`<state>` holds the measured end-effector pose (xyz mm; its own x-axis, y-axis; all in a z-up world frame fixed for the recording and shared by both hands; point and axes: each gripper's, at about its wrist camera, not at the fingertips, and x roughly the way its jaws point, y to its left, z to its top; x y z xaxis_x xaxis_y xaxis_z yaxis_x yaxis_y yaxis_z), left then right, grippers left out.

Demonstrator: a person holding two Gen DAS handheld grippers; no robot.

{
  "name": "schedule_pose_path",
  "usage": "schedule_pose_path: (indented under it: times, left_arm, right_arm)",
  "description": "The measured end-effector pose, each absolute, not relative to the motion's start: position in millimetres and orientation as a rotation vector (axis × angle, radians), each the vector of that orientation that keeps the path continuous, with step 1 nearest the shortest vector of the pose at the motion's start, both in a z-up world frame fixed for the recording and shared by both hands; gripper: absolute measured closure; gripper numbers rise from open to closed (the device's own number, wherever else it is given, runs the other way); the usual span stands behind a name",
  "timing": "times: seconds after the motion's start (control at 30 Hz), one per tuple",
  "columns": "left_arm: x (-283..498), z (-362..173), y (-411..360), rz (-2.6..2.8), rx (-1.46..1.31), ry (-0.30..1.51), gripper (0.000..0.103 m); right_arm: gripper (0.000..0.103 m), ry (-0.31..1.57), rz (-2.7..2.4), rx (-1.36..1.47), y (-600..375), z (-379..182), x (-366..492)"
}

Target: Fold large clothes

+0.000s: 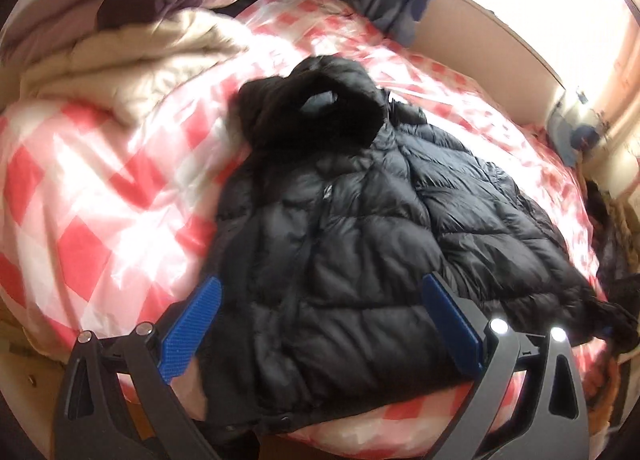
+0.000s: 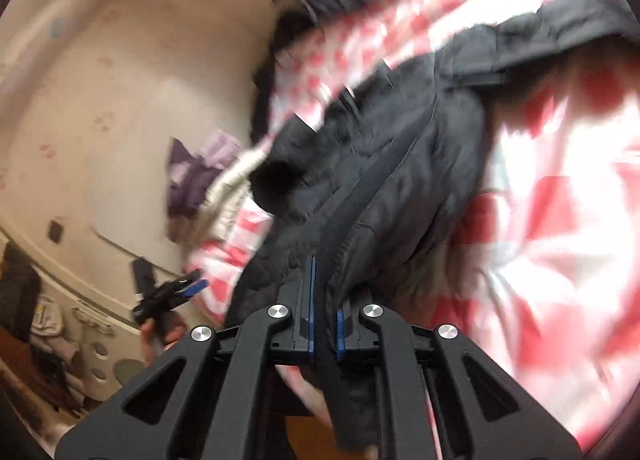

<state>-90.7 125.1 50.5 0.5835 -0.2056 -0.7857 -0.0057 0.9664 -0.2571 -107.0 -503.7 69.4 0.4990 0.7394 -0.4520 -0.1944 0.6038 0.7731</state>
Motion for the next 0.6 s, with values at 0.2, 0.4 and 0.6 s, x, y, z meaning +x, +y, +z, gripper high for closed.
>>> schedule_pose_path:
  times: [0.2,0.4,0.6]
  left_arm:
    - [-75.0,32.5,73.2,-0.196,-0.16,1.001,0.007]
    - [-43.9,19.5,37.7,-0.268,-0.172,1.013,0.007]
    - [14.2,29.8,44.2,-0.222,-0.375,0.924,0.007]
  right_arm:
    - [0.087,1.124,0.453,0.547,-522.7,30.1,-184.2]
    - [0.006,0.746,0.287,0.728,-610.2,84.6,-155.6]
    - [0.006,0.659,0.233,0.695,-662.5,73.2,2.2]
